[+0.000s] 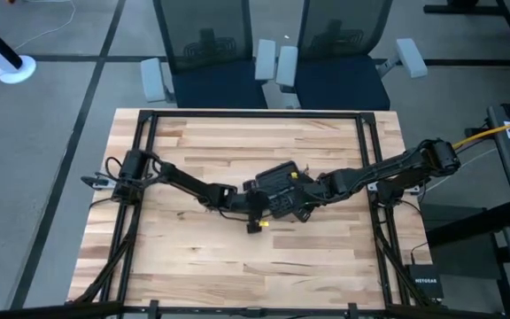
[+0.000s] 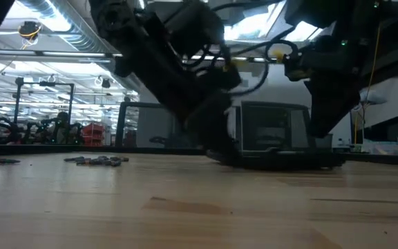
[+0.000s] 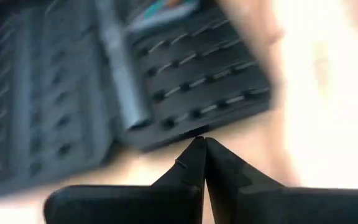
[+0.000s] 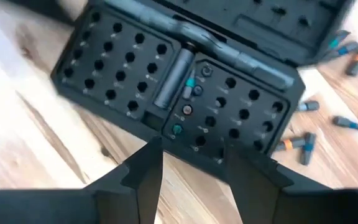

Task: Prefit tool cases
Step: Adjust the black prefit tool case, then remove the green socket bit from the black prefit tool case

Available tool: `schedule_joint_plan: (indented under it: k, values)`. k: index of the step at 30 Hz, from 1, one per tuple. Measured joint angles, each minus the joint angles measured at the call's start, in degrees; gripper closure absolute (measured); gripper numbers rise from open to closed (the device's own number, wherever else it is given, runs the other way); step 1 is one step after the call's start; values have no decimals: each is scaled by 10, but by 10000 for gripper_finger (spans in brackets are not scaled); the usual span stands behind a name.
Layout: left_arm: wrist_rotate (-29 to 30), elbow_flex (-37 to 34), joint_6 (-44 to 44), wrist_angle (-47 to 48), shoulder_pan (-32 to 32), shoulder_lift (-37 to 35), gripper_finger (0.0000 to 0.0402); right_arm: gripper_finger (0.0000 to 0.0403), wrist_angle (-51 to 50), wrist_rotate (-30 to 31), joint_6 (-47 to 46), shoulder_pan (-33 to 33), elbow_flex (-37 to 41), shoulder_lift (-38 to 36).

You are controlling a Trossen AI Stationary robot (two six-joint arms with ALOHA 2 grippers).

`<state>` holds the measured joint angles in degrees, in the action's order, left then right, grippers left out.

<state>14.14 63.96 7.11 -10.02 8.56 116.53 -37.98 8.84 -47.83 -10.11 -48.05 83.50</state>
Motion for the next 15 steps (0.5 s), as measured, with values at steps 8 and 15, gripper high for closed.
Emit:
schedule_joint_plan:
  k: [8, 15]
  values:
    - [-23, -1, -61, -18, 1, -23, 401, 236, -2, 19, 26, 0, 0, 0]
    - [-21, 0, -136, -45, -9, -53, 402, 236, -48, 45, 49, 0, 0, 0]
